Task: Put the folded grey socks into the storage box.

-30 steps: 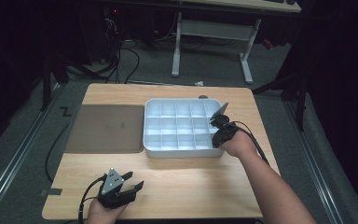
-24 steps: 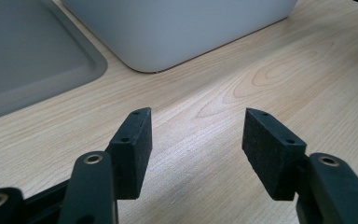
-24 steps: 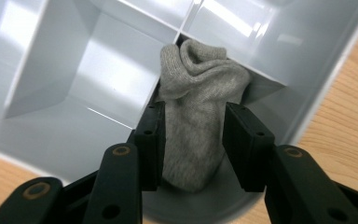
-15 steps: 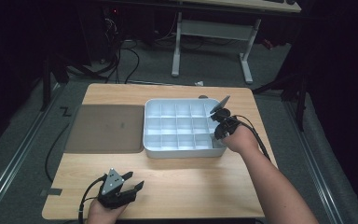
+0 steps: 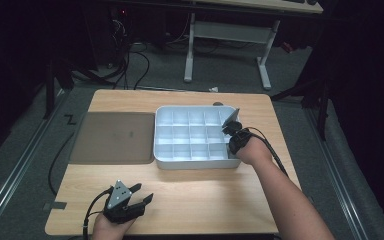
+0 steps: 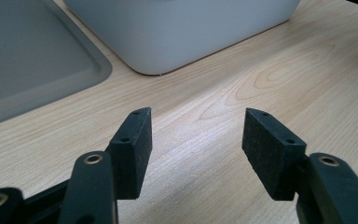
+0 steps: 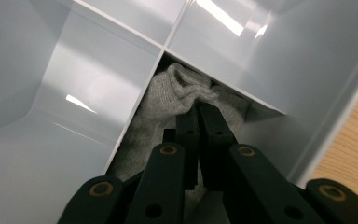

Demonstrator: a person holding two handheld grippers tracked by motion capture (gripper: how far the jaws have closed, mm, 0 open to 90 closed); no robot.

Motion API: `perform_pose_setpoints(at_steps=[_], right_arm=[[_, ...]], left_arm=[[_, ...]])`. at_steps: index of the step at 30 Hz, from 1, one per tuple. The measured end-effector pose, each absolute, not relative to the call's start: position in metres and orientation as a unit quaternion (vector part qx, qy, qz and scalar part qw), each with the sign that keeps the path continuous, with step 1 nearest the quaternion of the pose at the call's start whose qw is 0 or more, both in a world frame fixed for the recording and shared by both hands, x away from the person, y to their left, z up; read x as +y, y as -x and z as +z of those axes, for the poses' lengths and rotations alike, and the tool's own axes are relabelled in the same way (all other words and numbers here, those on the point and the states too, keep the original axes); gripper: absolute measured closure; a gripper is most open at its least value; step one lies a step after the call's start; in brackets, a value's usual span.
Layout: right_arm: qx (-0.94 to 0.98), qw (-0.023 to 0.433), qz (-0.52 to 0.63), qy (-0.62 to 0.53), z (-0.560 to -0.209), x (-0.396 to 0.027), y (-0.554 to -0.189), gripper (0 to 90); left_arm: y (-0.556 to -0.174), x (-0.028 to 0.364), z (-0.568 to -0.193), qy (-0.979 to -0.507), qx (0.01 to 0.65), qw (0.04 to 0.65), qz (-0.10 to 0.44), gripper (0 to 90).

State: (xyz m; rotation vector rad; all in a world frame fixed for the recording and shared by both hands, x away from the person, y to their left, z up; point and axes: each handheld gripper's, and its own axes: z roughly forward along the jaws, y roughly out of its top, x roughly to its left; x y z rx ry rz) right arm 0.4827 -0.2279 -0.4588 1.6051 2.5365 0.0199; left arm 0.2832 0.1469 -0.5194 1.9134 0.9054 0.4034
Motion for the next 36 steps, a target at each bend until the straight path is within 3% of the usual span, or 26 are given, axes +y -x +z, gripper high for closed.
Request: perform_pose_setpoints(at_steps=[6, 14, 17, 23, 36], right_arm=[[0.850, 0.070, 0.000, -0.522, -0.464, -0.227, -0.486, 88.7], [0.846, 0.069, 0.037, -0.528, -0.442, -0.232, -0.477, 79.8], [0.845, 0.069, 0.048, -0.529, -0.435, -0.233, -0.473, 80.3], [0.854, 0.066, 0.045, -0.515, -0.425, -0.231, -0.461, 90.0], [0.858, 0.034, -0.001, -0.513, -0.457, -0.230, -0.462, 90.0]], left_arm=[[-0.283, 0.146, -0.519, -0.782, 0.368, 0.474, 0.165, 43.5], [-0.283, 0.144, -0.521, -0.785, 0.369, 0.471, 0.162, 43.5], [-0.283, 0.143, -0.521, -0.787, 0.367, 0.469, 0.161, 43.5], [-0.283, 0.142, -0.522, -0.788, 0.366, 0.467, 0.161, 43.5], [-0.283, 0.142, -0.523, -0.787, 0.369, 0.467, 0.160, 43.5]])
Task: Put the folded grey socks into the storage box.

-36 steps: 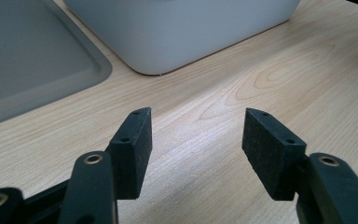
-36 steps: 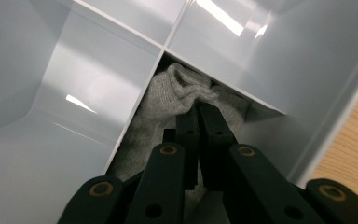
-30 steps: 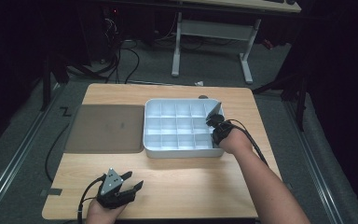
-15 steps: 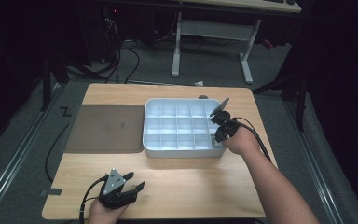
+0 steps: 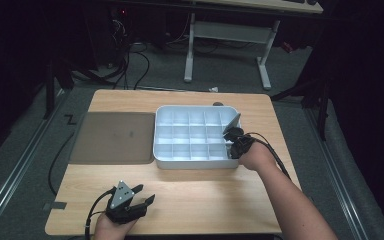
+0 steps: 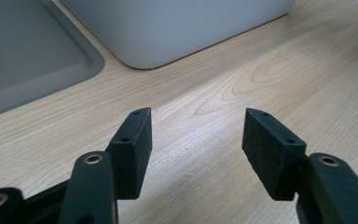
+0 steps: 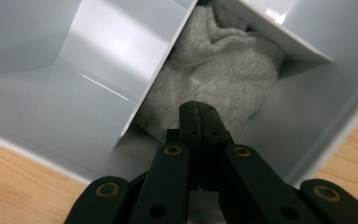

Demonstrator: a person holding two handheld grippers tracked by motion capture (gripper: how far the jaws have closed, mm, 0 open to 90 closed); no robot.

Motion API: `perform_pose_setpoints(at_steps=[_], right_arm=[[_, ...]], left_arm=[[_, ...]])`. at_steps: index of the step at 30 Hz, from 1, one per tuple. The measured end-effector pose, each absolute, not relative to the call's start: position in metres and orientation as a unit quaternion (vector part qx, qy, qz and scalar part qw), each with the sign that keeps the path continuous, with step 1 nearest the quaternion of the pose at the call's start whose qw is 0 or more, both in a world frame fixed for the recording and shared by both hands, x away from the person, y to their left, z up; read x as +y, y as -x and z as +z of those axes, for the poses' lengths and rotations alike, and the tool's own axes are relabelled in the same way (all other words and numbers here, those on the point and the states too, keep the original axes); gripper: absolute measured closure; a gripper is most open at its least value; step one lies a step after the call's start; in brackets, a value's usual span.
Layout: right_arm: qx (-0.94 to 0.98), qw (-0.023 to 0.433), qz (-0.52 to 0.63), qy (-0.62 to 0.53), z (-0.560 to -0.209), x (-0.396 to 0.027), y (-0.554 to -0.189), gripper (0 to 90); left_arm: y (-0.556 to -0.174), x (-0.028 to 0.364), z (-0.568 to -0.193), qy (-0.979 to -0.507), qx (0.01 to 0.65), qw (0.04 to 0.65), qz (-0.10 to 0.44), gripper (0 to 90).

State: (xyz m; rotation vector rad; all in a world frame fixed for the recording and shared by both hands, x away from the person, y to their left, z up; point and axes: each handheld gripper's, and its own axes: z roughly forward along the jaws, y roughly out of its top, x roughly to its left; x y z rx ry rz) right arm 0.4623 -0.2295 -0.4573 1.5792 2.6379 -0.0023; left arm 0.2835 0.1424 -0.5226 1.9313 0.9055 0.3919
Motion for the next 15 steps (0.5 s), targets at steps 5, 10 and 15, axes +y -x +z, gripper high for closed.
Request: perform_pose_setpoints(at_steps=[5, 10, 15], right_arm=[[0.857, 0.033, -0.003, -0.514, -0.460, -0.229, -0.463, 90.0], [0.852, 0.034, 0.003, -0.522, -0.460, -0.229, -0.461, 90.0], [0.853, 0.046, 0.039, -0.518, -0.446, -0.229, -0.458, 78.0]], left_arm=[[-0.283, 0.142, -0.523, -0.787, 0.369, 0.467, 0.160, 43.5], [-0.284, 0.141, -0.523, -0.789, 0.368, 0.466, 0.158, 43.5], [-0.284, 0.142, -0.524, -0.789, 0.370, 0.464, 0.158, 43.5]])
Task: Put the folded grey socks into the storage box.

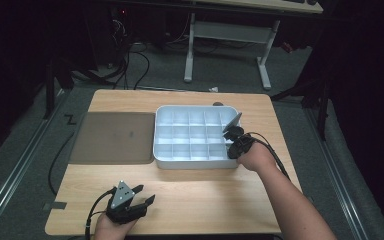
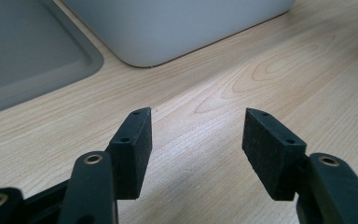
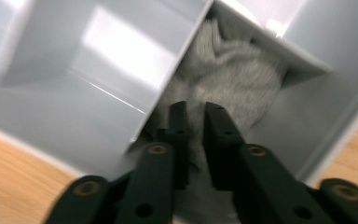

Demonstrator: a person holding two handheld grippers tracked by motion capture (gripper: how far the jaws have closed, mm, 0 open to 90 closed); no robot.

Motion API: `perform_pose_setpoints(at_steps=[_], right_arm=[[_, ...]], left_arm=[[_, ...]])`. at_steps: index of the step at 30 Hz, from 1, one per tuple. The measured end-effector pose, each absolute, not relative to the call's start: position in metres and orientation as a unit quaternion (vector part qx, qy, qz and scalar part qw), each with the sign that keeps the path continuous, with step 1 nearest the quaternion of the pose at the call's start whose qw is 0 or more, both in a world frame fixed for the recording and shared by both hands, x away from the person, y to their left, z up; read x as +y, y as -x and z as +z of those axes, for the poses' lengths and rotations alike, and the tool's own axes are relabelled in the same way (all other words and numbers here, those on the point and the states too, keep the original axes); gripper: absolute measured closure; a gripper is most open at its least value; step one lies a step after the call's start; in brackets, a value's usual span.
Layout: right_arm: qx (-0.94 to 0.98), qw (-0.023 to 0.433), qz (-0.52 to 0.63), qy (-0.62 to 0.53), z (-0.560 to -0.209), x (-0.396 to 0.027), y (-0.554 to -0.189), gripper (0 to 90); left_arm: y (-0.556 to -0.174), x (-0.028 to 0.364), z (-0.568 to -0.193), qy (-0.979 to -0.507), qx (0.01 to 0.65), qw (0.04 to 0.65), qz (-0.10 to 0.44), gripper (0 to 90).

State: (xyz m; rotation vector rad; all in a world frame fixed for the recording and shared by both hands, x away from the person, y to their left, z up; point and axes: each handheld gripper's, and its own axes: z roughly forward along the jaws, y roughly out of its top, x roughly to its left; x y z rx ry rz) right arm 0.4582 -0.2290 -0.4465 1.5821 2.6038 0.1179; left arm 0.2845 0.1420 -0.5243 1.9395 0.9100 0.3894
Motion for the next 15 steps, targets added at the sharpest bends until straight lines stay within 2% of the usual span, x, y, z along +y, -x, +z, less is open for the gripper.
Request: perform_pose_setpoints(at_steps=[8, 12, 15], right_arm=[[0.840, 0.099, 0.129, -0.518, -0.407, -0.241, -0.440, 62.2], [0.828, 0.128, 0.183, -0.515, -0.399, -0.251, -0.422, 57.1], [0.821, 0.136, 0.211, -0.513, -0.397, -0.257, -0.410, 57.3]], left_arm=[[-0.285, 0.141, -0.525, -0.792, 0.369, 0.460, 0.159, 43.4], [-0.286, 0.141, -0.525, -0.791, 0.372, 0.459, 0.161, 43.3], [-0.286, 0.142, -0.525, -0.790, 0.374, 0.458, 0.163, 43.3]])
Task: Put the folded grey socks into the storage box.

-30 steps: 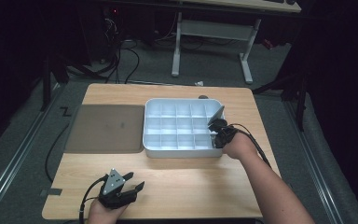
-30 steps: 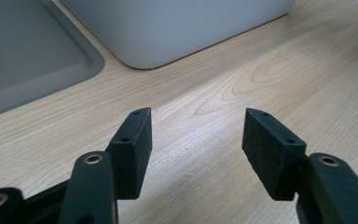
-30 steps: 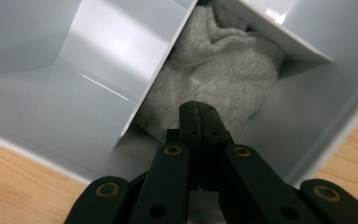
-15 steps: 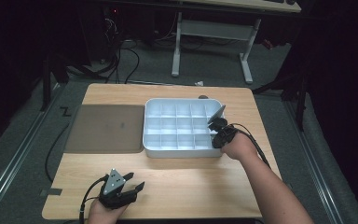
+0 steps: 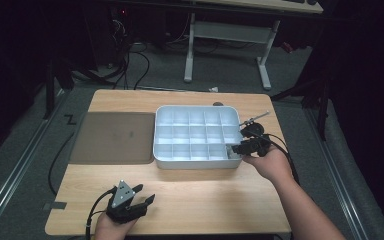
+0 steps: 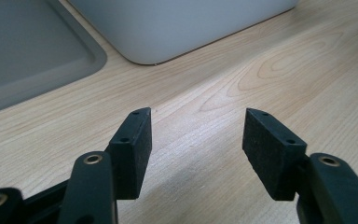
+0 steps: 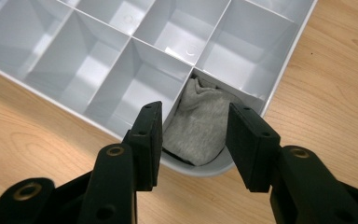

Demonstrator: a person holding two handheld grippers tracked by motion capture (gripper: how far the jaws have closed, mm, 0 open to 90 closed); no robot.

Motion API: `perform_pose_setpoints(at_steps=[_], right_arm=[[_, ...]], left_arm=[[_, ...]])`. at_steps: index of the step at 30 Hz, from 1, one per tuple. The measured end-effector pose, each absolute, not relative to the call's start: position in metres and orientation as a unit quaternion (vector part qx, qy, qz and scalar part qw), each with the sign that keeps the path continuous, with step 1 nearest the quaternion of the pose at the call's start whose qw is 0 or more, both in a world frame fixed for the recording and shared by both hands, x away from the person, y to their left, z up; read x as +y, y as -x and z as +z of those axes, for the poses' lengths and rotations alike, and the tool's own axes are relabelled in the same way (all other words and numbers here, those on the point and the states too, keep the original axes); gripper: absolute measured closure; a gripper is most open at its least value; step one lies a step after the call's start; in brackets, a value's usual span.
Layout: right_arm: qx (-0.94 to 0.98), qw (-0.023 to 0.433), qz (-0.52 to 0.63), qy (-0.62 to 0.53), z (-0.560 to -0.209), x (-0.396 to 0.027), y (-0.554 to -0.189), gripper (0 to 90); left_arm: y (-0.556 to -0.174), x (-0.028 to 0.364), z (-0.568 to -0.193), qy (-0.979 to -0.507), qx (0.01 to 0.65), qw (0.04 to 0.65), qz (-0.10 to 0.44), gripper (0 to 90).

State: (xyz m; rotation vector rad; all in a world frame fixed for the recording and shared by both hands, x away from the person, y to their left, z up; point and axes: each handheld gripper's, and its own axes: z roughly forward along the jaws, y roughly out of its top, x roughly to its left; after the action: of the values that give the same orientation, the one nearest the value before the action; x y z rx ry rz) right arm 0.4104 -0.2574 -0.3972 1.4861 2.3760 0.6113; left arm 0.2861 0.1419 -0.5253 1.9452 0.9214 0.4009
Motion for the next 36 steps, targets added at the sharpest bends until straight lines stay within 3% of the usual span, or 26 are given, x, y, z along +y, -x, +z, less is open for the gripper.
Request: perform_pose_setpoints(at_steps=[6, 9, 24, 36], right_arm=[[0.813, 0.167, 0.233, -0.507, -0.399, -0.265, -0.392, 58.0], [0.815, 0.203, 0.238, -0.488, -0.406, -0.268, -0.374, 53.0], [0.776, 0.183, 0.335, -0.502, -0.464, -0.291, -0.326, 52.9], [0.746, 0.226, 0.392, -0.489, -0.508, -0.273, -0.276, 46.1]], left_arm=[[-0.287, 0.143, -0.526, -0.790, 0.374, 0.457, 0.164, 43.5], [-0.287, 0.142, -0.525, -0.788, 0.376, 0.458, 0.166, 43.5], [-0.285, 0.140, -0.526, -0.784, 0.374, 0.463, 0.174, 41.8], [-0.283, 0.137, -0.527, -0.786, 0.373, 0.462, 0.172, 40.9]])
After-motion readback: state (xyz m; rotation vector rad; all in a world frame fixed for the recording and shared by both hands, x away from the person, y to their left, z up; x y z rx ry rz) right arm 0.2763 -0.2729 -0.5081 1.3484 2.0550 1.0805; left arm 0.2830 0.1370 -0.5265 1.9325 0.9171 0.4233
